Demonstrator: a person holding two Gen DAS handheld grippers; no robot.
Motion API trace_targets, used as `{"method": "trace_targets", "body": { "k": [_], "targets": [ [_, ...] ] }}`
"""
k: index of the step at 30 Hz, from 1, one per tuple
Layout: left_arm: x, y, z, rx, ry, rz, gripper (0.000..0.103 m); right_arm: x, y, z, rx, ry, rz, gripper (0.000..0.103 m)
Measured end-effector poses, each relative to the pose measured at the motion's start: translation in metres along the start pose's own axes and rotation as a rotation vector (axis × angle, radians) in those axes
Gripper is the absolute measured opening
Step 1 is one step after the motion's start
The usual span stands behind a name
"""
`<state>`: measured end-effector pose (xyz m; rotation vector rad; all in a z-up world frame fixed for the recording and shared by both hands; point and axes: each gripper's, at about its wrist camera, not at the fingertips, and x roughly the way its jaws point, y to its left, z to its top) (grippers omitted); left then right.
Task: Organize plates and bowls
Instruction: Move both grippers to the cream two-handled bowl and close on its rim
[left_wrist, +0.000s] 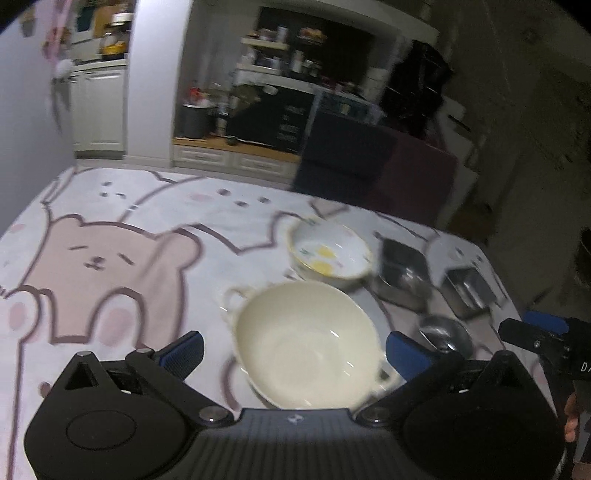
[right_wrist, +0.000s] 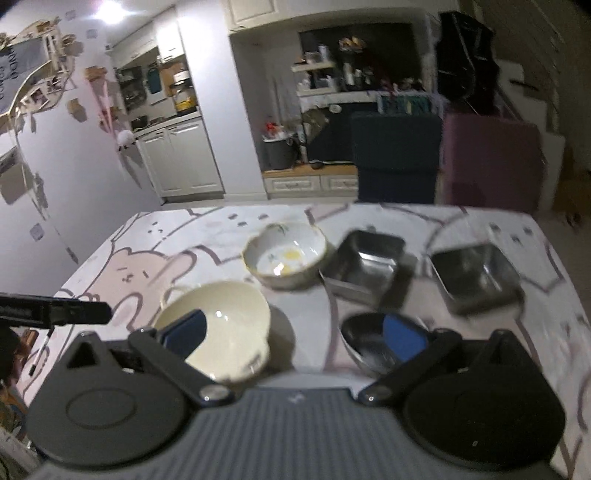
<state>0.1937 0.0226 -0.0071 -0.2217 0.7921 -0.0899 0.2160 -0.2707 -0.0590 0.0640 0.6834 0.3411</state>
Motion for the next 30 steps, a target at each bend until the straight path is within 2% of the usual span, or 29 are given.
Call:
{"method": "trace_targets", "body": {
  "k": [5,11,15,19,22,24,28,29,30],
  "targets": [
    [0.009,0.022,0.012,-0.040,-0.025,0.041,0.103,0.037,0.013,0.029,-0.031,0.007,0.044,0.103],
    [0.035,0.037,0.017,-0.047,-0.010,0.113,0.103,0.082,0.016,0.042,-0.006,0.040,0.071,0.103],
    [0.057,0.042,0.018,-0.057,0.057,0.082,0.103,0.097,0.017,0.038,-0.027,0.050,0.068,0.103],
    [0.071,0.042,0.017,-0.038,0.063,0.035,0.103,0.118,0.016,0.036,-0.042,0.068,0.102,0.103],
    [0.082,0.043,0.019,-0.061,0.085,-0.015,0.103,0.128,0.023,0.035,-0.062,0.045,0.042,0.103],
    [0.088,0.048,0.020,-0.097,0.100,-0.042,0.103,0.135,0.026,0.033,-0.082,0.060,0.038,0.103],
    [0.104,0.055,0.021,-0.136,0.156,-0.028,0.100,0.155,0.028,0.029,-0.090,0.160,0.050,0.103],
    [0.108,0.057,0.020,-0.143,0.180,-0.031,0.093,0.160,0.024,0.027,-0.056,0.192,0.061,0.102],
    [0.111,0.058,0.019,-0.148,0.201,-0.033,0.090,0.164,0.021,0.026,-0.015,0.219,0.069,0.093]
  ]
}}
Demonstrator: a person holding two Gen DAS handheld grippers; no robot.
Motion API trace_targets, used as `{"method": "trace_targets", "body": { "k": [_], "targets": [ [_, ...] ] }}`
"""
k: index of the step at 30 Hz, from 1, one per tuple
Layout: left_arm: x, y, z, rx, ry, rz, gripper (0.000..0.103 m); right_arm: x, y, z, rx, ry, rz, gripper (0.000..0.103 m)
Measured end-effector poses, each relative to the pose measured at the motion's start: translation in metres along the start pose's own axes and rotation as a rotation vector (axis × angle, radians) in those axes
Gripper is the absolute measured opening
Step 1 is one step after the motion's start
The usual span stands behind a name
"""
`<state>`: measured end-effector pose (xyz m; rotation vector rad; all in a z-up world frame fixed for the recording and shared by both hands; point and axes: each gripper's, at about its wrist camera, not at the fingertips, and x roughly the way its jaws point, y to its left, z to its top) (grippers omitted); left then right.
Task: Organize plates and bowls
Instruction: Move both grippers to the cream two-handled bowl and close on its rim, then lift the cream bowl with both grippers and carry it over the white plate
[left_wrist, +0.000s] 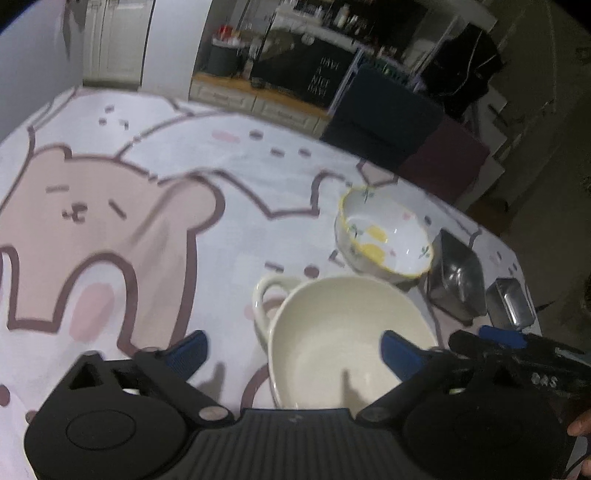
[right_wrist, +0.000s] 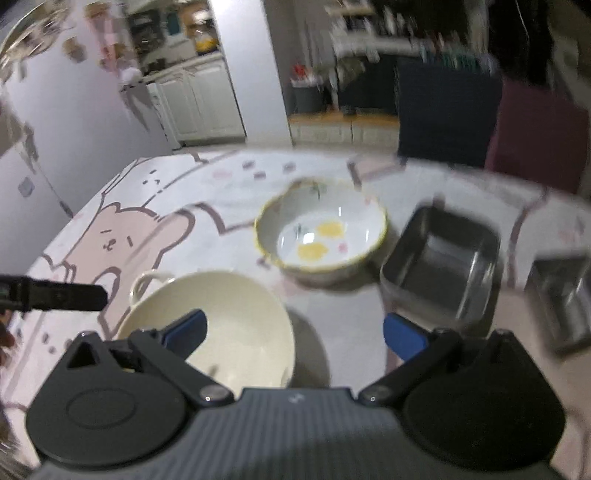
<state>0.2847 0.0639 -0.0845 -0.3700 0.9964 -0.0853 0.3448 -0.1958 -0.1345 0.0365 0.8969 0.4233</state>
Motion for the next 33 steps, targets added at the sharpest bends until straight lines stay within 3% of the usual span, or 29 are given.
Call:
{"method": "trace_targets", "body": {
  "k": [1,3,7,11,13,18,20,24,33],
  "targets": [
    [0.004,0.001,0.000,-0.005,0.023,-0.003,0.081,0.003,-0.003,0.000,0.030,0.025,0.009,0.087],
    [0.012,0.005,-0.003,-0.009,0.064,-0.007,0.068,0.007,-0.007,-0.002,0.067,0.065,0.015,0.061],
    [0.027,0.011,-0.007,-0.025,0.115,0.009,0.050,0.017,-0.010,-0.009,0.090,0.126,0.013,0.053],
    [0.038,0.009,-0.013,-0.029,0.157,-0.021,0.036,0.022,-0.007,-0.016,0.080,0.176,0.021,0.036],
    [0.042,0.005,-0.016,-0.003,0.174,-0.012,0.028,0.022,-0.002,-0.020,0.057,0.191,0.019,0.034],
    [0.045,0.006,-0.017,0.001,0.179,0.000,0.021,0.030,-0.001,-0.022,0.068,0.199,0.010,0.034],
    [0.046,0.009,-0.016,0.003,0.179,0.012,0.011,0.035,-0.001,-0.020,0.073,0.211,0.014,0.034],
    [0.048,0.013,-0.015,0.004,0.180,-0.007,0.012,0.045,0.000,-0.023,0.057,0.243,0.024,0.013],
    [0.052,0.012,-0.016,0.033,0.186,-0.010,0.012,0.048,0.003,-0.024,0.067,0.240,0.022,0.013]
  ]
}}
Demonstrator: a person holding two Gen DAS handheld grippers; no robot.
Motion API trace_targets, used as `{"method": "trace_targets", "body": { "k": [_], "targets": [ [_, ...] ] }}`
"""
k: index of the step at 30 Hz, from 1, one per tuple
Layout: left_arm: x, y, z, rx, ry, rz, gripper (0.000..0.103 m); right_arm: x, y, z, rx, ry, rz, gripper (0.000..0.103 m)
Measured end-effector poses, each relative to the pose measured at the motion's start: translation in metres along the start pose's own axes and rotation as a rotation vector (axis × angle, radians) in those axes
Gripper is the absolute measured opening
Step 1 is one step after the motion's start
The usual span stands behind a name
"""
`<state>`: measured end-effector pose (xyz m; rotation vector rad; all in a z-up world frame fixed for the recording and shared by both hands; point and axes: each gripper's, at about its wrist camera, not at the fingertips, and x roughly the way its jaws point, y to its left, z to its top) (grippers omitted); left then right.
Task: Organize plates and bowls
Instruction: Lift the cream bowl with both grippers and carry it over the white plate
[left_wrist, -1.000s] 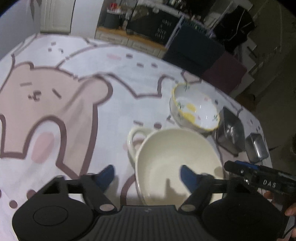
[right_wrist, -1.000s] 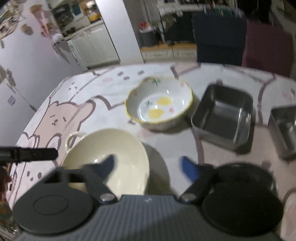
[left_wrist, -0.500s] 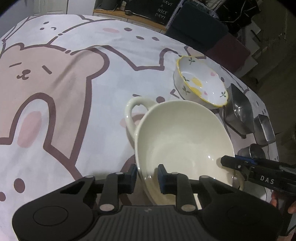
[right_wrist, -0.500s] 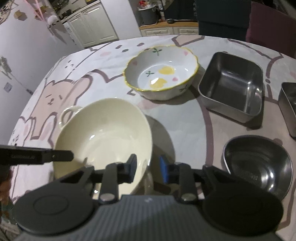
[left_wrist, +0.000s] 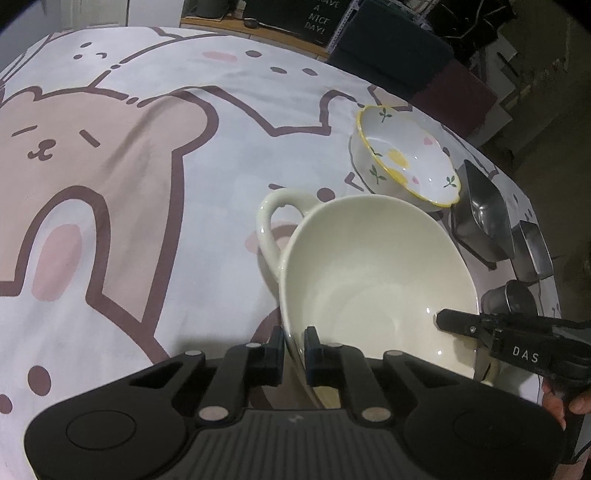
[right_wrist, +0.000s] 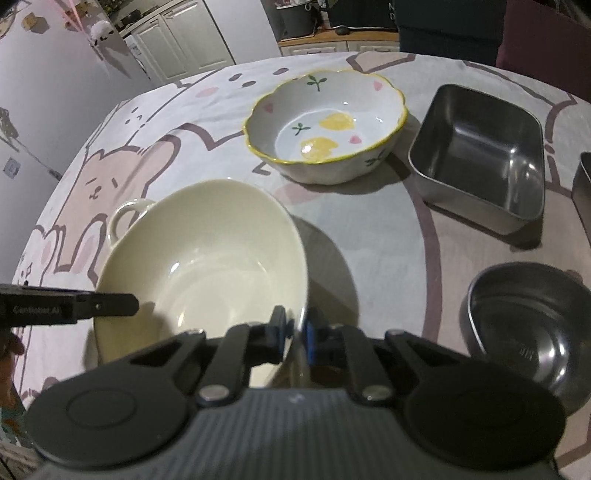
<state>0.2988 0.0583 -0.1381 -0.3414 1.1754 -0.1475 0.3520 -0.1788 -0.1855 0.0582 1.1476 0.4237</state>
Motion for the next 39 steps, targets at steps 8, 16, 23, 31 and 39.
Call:
{"method": "trace_targets", "body": {
  "k": [8,16,23,31,39],
  "targets": [
    [0.003,-0.002,-0.004,-0.002,0.000,0.004,0.014,-0.001,0.005,-0.001,-0.015,-0.006,-0.023,0.014],
    [0.004,-0.005,-0.006,0.011,-0.008,0.025,0.013,-0.002,0.007,0.001,-0.004,-0.001,-0.031,0.014],
    [0.001,-0.006,-0.006,0.022,-0.009,0.045,0.012,-0.002,0.008,0.000,-0.005,-0.002,-0.036,0.014],
    [-0.037,-0.010,0.003,0.006,-0.099,0.022,0.011,-0.028,0.017,0.001,-0.012,-0.072,-0.006,0.012],
    [-0.080,-0.047,0.008,0.075,-0.199,0.010,0.011,-0.082,0.016,0.004,0.016,-0.218,0.007,0.012]
  ]
}}
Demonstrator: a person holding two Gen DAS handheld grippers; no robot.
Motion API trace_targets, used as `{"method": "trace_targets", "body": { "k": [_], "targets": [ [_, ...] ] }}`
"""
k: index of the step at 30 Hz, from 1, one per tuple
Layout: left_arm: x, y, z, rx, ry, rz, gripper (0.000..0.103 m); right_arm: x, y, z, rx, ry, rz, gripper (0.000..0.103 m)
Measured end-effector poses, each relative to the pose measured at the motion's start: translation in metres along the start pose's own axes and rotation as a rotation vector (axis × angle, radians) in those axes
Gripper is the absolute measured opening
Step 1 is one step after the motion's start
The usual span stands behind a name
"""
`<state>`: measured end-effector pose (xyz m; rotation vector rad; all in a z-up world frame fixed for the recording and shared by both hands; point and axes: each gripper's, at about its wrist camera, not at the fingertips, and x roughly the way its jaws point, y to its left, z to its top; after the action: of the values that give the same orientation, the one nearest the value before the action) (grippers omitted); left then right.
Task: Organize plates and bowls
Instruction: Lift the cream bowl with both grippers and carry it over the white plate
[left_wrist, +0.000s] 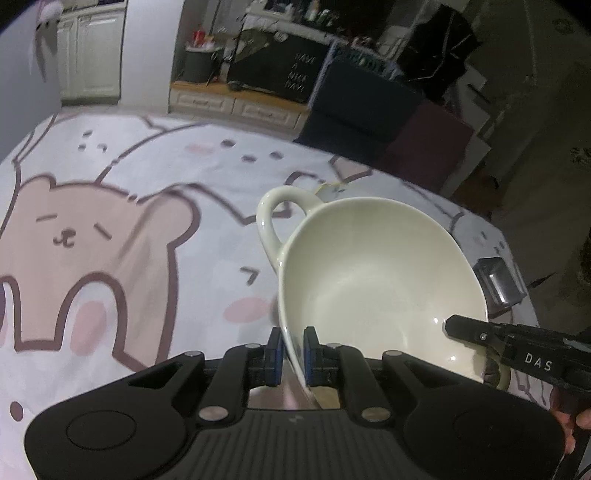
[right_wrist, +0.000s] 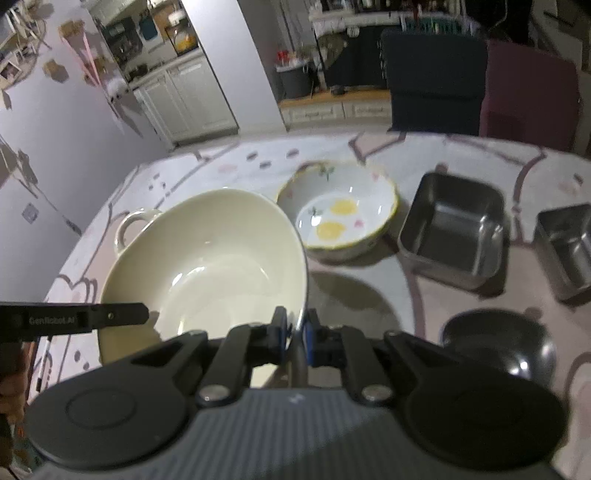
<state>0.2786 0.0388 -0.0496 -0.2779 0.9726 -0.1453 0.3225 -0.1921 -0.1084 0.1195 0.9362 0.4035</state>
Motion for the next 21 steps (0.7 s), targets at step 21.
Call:
{"method": "trace_targets", "body": {
  "k": [21],
  "targets": [
    [0.001,-0.117,-0.051,0.119,0.034,-0.133,0.012,-0.119,-0.078,-0.058,0.117,-0.088,-0.131,0.011]
  ]
}}
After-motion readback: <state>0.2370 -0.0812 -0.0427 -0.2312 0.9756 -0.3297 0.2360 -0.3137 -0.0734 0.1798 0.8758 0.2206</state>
